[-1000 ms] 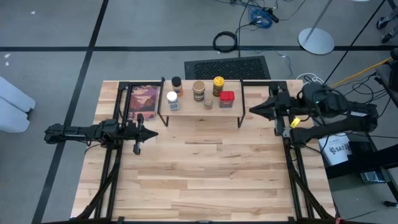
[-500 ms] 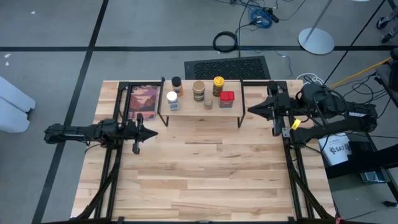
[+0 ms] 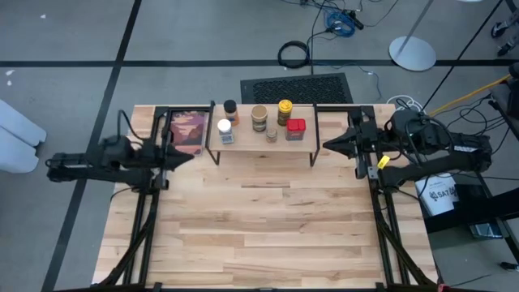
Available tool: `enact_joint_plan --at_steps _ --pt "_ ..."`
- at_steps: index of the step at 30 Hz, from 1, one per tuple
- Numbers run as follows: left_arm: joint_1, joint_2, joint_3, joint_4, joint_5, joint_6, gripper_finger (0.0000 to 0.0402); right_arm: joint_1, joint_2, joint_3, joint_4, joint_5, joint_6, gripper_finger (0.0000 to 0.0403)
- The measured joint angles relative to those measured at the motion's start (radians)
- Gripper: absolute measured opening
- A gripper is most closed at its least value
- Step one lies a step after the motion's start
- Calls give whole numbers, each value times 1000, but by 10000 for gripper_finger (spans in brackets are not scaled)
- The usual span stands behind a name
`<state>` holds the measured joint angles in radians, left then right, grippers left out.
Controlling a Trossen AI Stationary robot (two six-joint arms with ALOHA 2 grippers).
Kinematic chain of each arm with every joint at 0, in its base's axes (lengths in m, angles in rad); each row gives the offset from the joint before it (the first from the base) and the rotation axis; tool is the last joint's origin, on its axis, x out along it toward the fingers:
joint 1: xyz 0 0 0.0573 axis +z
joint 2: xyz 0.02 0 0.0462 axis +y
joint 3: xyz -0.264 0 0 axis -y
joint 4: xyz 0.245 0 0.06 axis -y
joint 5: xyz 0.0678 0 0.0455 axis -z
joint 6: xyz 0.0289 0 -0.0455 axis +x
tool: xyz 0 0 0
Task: Shelf spices
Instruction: Remove the red seasoning can from the shelf
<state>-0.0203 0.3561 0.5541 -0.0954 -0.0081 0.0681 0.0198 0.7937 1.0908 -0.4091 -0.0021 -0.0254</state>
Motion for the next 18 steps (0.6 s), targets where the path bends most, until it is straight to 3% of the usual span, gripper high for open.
enact_joint_plan --at_steps 4,9,13,18 --pt "0 144 223 -90 4 -12 6 20 0 0 1 -1 -37 0" --pt "0 282 416 -5 73 46 6 30 0 0 2 0 -70 0" --pt "-1 363 491 18 87 69 6 30 2 0 0 0 -63 0" --pt "-12 447 480 -91 87 43 6 30 6 0 -22 1 -41 0"
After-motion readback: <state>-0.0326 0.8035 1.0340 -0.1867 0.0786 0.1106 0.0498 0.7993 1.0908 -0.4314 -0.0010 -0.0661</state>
